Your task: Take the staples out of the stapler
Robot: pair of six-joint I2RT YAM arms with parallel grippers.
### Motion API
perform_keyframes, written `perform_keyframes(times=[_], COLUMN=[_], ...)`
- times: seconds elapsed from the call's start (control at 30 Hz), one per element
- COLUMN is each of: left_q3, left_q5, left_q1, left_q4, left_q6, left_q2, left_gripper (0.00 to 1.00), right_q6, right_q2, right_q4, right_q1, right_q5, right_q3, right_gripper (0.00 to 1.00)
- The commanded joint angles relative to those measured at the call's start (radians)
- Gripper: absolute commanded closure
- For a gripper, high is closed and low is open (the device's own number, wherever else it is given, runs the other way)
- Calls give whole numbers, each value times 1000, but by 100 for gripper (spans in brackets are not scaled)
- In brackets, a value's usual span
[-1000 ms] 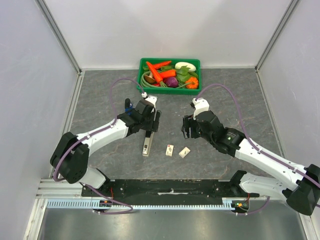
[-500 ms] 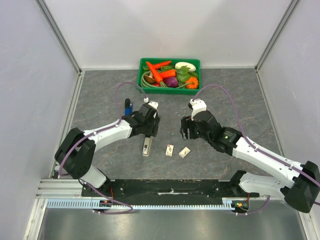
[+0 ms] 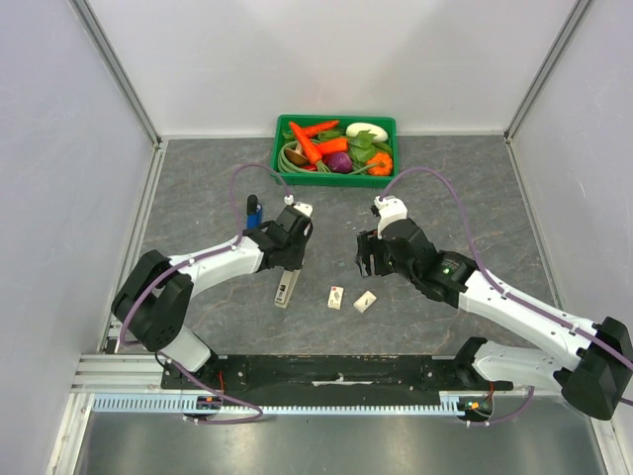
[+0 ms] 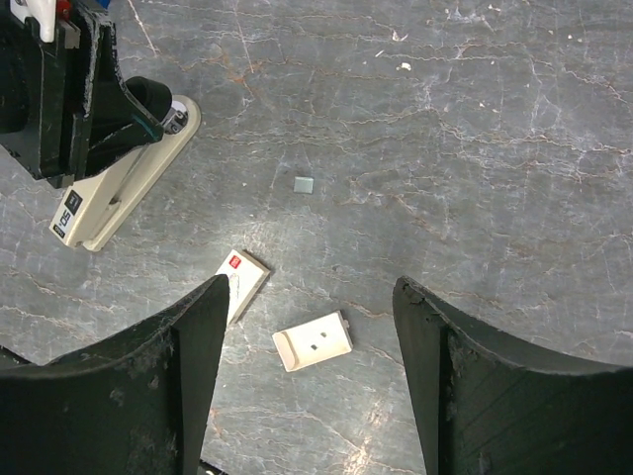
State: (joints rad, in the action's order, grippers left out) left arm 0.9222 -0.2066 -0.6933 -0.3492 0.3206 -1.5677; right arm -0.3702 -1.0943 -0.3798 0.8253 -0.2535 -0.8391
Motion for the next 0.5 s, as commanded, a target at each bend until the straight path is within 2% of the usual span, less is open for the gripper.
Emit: perform_keyframes(times=[0.0,0.1,0.3,0.47], left_q3=[12,15,53,96], left_q5=[33,120,386,602], left_q1=[-6,-8,-15,-15], left_q4=[1,19,16,-31], left_q6=[-20,-54,-126,-170], left_q2=[26,98,227,302], left_gripper=[98,98,98,98], right_q6=[4,23,109,204], right_q2=[16,28,65,89], right_q4=[5,-10,-73,-134], right_q1=[-3,-3,-3,-3], right_q5=[8,11,46,224], right_q3=[-26,-38,-104,-190], right_gripper=[26,28,30,30])
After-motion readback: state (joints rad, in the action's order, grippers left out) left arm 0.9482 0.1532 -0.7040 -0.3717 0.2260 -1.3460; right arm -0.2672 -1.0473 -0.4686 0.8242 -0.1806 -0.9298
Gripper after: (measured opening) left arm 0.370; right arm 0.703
